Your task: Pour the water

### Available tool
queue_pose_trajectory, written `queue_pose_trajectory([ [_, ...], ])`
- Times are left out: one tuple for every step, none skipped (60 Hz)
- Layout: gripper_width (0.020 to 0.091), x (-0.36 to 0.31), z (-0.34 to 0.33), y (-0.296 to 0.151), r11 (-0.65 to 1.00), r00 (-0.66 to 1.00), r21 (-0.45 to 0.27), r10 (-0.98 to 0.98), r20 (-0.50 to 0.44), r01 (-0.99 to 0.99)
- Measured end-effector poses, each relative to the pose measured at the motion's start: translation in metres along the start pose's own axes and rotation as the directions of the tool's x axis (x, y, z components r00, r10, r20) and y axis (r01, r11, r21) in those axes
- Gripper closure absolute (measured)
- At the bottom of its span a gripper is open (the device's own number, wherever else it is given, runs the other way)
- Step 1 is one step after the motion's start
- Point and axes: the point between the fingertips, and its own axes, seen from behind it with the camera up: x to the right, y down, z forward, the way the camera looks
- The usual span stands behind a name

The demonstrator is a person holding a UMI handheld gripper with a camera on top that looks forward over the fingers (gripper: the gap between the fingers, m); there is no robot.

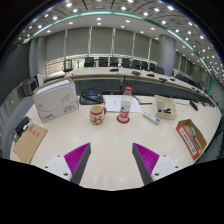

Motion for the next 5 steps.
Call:
queue_pose_trajectory([
  [0.0241,-0.0015,0.0000,-0.0010,1.000,1.000,0.004,0.001,0.003,-0.001],
  [0.0239,-0.0029,0.0000,-0.0023,1.000,1.000,0.008,0.002,0.005,-0.002],
  [0.0239,-0.0045,-0.0004,-0.0033,1.000,1.000,0.014,0.001,0.006,-0.001],
  [0.0242,-0.0046,-0.0007,-0.0048,1.000,1.000,0.019,-0.002,0.005,0.001],
  [0.0240,-0.0047,-0.0011,-0.0067,1.000,1.000,0.024,-0.005,0.004,0.005],
])
